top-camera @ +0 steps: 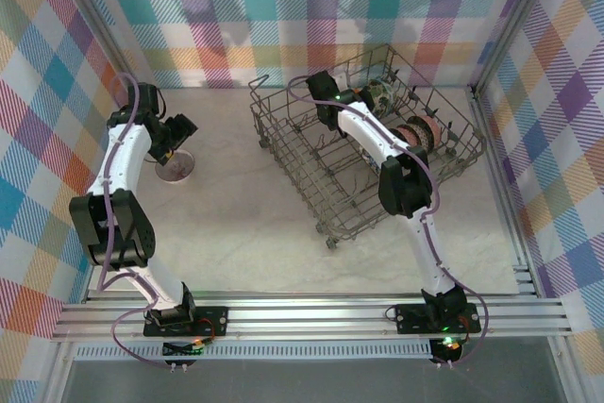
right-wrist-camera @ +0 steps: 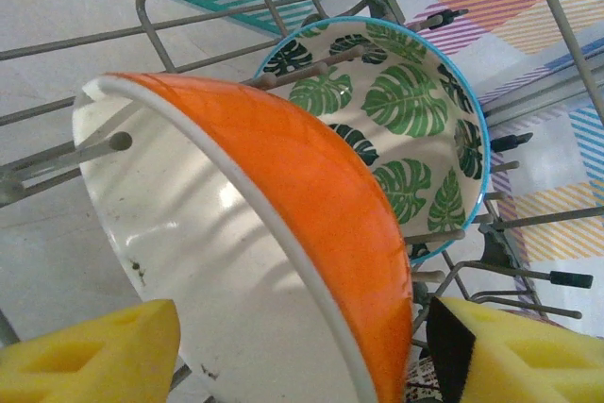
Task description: Load the bowls into the dish rack
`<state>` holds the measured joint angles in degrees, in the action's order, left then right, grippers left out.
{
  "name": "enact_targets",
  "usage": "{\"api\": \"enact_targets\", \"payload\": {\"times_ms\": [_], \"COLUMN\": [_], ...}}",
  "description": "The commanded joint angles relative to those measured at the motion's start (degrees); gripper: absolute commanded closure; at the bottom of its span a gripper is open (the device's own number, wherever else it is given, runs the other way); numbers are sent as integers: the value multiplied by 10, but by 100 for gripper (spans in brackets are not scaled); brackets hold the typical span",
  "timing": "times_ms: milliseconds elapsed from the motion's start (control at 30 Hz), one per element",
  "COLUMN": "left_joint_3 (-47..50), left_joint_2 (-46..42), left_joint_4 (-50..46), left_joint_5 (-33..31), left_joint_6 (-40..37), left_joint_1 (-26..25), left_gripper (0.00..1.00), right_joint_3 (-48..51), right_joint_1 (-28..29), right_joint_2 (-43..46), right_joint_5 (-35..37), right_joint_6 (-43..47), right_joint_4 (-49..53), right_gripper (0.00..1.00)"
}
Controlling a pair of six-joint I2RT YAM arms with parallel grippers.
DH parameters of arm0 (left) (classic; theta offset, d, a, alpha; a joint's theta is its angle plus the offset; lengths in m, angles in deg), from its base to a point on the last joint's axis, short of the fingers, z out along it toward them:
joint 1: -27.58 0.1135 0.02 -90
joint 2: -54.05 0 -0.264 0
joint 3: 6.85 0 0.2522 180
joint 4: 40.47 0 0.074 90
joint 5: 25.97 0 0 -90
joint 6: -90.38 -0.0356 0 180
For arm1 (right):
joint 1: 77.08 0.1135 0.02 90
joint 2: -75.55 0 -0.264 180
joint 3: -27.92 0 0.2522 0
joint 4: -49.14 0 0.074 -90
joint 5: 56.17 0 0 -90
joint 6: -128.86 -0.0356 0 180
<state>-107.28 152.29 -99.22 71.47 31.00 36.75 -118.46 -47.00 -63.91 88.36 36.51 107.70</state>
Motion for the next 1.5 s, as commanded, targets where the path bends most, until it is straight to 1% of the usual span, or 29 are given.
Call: {"api": "enact_targets", "payload": {"times_ms": [0, 167, 333, 500, 567, 700, 833, 967, 1067, 1267, 1467], "left_joint_3": [-26, -71, -99, -142, -155, -159, -172, -175, -171, -169, -167], "left_joint_2": [55, 123, 167, 214, 228, 241, 263, 270, 270, 271, 258], "left_joint_4": [-18, -35, -35, -52, -65, -73, -85, -83, -80, -79, -77], "left_joint_5": [-31, -41, -61, -66, -74, -92, -92, -82, -79, -71, -55], "left_joint_6": [-19, -31, -37, -46, -53, -63, -68, -66, -64, -62, -59], "left_joint_1": [4, 5, 6, 5, 5, 5, 5, 5, 5, 5, 5], "left_gripper": [18, 20, 22, 27, 31, 36, 40, 51, 57, 74, 84], "right_joint_3": [15, 67, 115, 121, 121, 118, 102, 81, 74, 72, 65], "right_joint_1": [0, -1, -1, 0, -1, -2, -4, -4, -4, -5, -5], "right_joint_2": [71, 118, 157, 162, 162, 157, 145, 133, 129, 125, 124], "right_joint_5": [-15, -30, -40, -47, -48, -52, -58, -62, -63, -62, -64], "right_joint_6": [-15, -22, -20, -12, -9, -5, -2, 5, 7, 4, -5], "right_joint_4": [-16, -33, -57, -65, -67, -71, -69, -66, -64, -62, -54], "right_gripper": [27, 23, 22, 22, 22, 22, 22, 22, 22, 22, 22]}}
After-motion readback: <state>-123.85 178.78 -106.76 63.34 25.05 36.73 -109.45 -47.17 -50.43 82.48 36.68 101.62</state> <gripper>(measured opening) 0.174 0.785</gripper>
